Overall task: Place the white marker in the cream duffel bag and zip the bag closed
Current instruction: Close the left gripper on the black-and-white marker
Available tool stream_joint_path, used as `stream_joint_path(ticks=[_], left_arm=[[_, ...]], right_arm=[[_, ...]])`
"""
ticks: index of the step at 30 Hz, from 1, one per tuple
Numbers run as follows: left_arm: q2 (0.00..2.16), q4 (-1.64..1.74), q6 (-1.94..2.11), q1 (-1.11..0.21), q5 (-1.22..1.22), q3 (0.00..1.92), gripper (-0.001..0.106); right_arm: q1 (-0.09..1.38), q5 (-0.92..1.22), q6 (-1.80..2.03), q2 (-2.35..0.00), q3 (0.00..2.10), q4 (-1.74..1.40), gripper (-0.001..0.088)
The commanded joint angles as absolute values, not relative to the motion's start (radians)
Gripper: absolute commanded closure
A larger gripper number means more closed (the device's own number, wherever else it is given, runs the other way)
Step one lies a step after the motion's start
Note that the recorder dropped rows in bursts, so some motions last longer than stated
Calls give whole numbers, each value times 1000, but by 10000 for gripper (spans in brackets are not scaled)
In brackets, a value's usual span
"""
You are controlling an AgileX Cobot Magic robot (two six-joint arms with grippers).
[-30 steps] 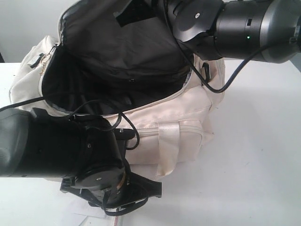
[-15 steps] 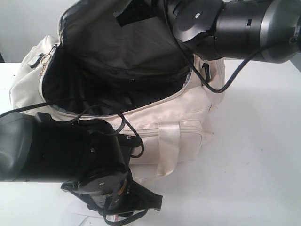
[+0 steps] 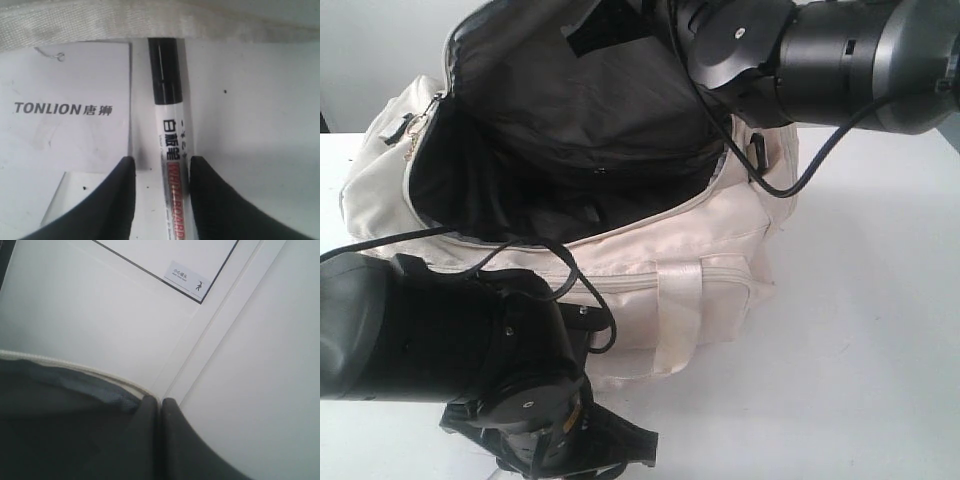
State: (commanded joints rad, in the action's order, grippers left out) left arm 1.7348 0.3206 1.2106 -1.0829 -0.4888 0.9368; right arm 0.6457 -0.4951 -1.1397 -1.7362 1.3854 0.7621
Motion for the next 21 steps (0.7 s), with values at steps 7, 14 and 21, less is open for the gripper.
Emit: stream_joint_path(ticks=[7, 14, 21], left_arm=[[1735, 321, 1218, -1083, -462, 937, 633], [1786, 314, 1218, -1083, -466, 937, 633], [1784, 317, 1196, -1083, -468, 937, 1050]], right_arm=[[646, -495, -1140, -1736, 1385, 762, 868], [646, -495, -1140, -1736, 1385, 762, 868], [646, -495, -1140, -1736, 1385, 762, 868]])
